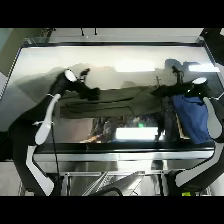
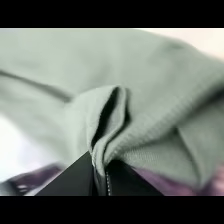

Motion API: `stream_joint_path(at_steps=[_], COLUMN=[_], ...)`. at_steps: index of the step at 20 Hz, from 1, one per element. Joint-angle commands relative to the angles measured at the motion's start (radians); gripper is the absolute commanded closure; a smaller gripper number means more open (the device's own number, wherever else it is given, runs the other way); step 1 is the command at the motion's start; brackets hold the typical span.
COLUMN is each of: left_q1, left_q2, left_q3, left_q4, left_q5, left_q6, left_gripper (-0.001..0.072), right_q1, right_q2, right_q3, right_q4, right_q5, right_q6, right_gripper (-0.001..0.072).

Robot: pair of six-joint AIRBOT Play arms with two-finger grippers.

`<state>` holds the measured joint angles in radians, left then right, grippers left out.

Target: Fold the shirts.

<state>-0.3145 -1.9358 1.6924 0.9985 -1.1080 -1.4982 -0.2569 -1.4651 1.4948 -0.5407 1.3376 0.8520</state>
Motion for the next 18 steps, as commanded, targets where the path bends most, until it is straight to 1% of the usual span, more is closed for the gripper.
stream_joint_path(at_steps=[1,2,3,6,8,9,12,14,15,17,18], left_q1=[-0.186,-0.230,-0.272,-0.362,-0.399,-0.412,-0.422,-0.391,-0.360,-0.272,-0.211], left_q2=[-0.008,-0.026,-0.064,-0.212,-0.294,-0.323,-0.341,-0.296,-0.262,-0.168,-0.110], left_q3=[-0.059,-0.042,0.000,0.177,0.292,0.335,0.391,0.389,0.389,0.389,0.389], left_q4=[-0.057,-0.058,-0.058,-0.062,-0.125,-0.166,-0.303,-0.317,-0.318,-0.317,-0.311], left_q5=[0.349,0.392,0.401,0.320,0.268,0.264,0.239,0.130,0.055,-0.134,-0.229], left_q6=[0.008,0.005,-0.009,-0.063,-0.066,-0.066,-0.045,-0.029,-0.002,0.048,0.055], left_gripper=[0.0690,0.0690,0.0690,0.0690,0.0690,0.0690,0.0690,0.0690,0.0691,0.0690,0.0690], right_q1=[-0.008,-0.008,-0.008,-0.009,-0.009,-0.009,-0.005,0.011,0.031,0.098,0.140], right_q2=[0.081,0.104,0.131,0.201,0.229,0.235,0.230,0.214,0.202,0.176,0.160], right_q3=[0.132,0.163,0.188,0.231,0.250,0.256,0.259,0.258,0.257,0.251,0.251], right_q4=[0.114,0.126,0.134,0.138,0.138,0.138,0.134,0.130,0.130,0.129,0.129], right_q5=[0.215,0.243,0.258,0.265,0.265,0.265,0.265,0.264,0.264,0.260,0.248], right_q6=[0.090,0.118,0.135,0.152,0.152,0.153,0.182,0.197,0.201,0.204,0.204], right_gripper=[0.0694,0.0694,0.0694,0.0694,0.0694,0.0694,0.0694,0.0694,0.0694,0.0694,0.0694])
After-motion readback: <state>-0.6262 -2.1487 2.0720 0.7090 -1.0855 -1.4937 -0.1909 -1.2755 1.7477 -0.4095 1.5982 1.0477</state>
